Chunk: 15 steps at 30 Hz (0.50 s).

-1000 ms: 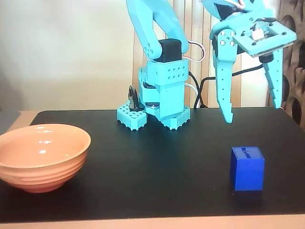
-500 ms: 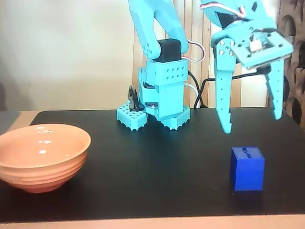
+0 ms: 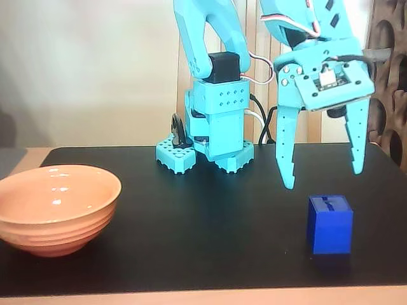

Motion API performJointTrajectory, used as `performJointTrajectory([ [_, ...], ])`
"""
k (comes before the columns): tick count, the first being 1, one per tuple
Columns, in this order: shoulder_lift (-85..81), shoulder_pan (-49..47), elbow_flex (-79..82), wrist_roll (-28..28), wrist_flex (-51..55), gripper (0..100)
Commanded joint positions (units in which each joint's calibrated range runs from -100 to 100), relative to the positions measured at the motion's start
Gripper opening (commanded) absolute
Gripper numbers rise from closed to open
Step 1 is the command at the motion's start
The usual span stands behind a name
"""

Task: Place the blue cube in the orange bowl.

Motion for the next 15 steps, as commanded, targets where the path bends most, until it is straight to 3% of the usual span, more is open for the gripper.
performJointTrajectory([
  [1,-0.13,0.65,-4.72,-0.67,-1.99,28],
  [15,1.32,-2.26,-4.63,-0.98,-1.99,27],
])
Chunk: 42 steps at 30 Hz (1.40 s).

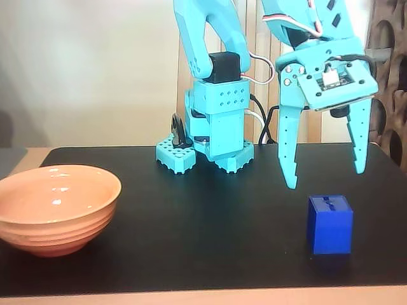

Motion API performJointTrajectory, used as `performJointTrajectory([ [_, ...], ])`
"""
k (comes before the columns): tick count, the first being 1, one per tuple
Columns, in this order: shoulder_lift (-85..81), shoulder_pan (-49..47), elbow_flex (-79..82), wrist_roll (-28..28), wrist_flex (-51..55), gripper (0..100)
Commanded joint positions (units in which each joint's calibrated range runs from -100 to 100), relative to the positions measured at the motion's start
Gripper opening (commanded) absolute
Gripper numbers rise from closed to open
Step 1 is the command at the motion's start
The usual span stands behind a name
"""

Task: Place the blue cube in the orange bowl.

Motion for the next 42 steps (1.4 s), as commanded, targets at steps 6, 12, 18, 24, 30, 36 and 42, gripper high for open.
performJointTrajectory([
  [6,2.77,-1.91,-4.72,-1.09,-2.08,27],
  [12,2.94,-1.20,-4.72,-1.09,-2.08,27],
  [18,3.11,-1.30,-4.63,-1.09,-3.12,27],
  [24,6.09,-1.61,-4.72,-1.09,-6.35,27],
  [30,6.26,-1.10,-4.72,-1.09,-6.35,27],
  [36,6.69,-1.00,-4.63,-1.09,-6.35,27],
  [42,6.69,-0.10,-3.91,-1.09,-6.35,27],
])
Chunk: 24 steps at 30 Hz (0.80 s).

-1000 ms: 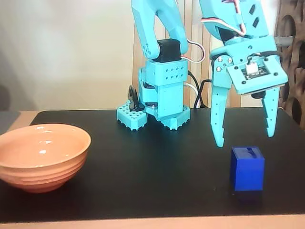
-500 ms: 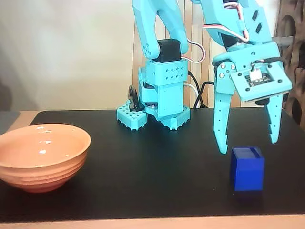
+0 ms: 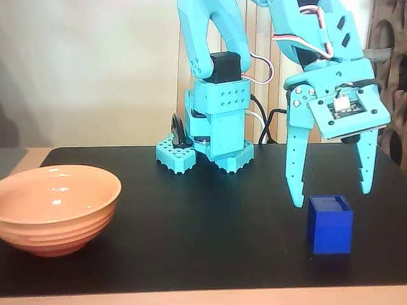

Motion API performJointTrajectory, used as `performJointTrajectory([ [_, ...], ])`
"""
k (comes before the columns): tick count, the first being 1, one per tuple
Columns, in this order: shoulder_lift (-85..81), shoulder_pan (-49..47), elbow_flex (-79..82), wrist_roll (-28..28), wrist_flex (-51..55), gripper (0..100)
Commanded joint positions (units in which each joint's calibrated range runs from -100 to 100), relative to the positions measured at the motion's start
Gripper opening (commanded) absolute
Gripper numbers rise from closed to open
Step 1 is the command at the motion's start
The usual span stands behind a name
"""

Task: Place the blue cube in the orange bowl.

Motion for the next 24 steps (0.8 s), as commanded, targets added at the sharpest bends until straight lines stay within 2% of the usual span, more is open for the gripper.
performJointTrajectory([
  [1,-0.19,1.02,-3.82,-0.88,-1.68,27],
  [24,4.58,1.12,-3.00,-0.46,-0.98,27],
])
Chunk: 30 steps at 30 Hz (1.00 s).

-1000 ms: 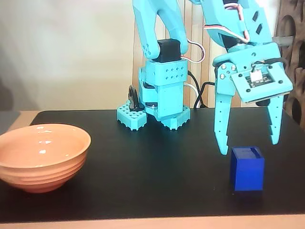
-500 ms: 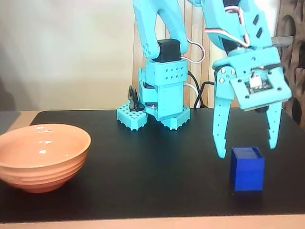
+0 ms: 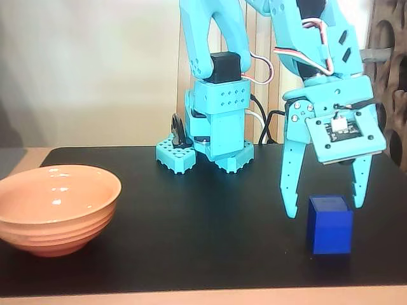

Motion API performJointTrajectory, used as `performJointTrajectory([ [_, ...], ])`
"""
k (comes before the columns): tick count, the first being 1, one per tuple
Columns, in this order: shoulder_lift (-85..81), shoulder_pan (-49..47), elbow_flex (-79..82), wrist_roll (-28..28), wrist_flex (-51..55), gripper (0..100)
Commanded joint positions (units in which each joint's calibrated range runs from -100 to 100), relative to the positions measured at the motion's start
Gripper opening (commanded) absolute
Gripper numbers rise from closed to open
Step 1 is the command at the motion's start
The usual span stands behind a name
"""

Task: Place the blue cube in the orange bowl.

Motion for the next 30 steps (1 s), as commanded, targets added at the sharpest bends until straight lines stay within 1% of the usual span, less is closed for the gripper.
performJointTrajectory([
  [1,0.25,0.94,-3.00,-0.46,-0.98,27],
  [19,2.97,-0.67,-2.91,-0.41,-0.98,27],
  [30,2.38,0.03,-2.91,-0.41,-1.50,27],
])
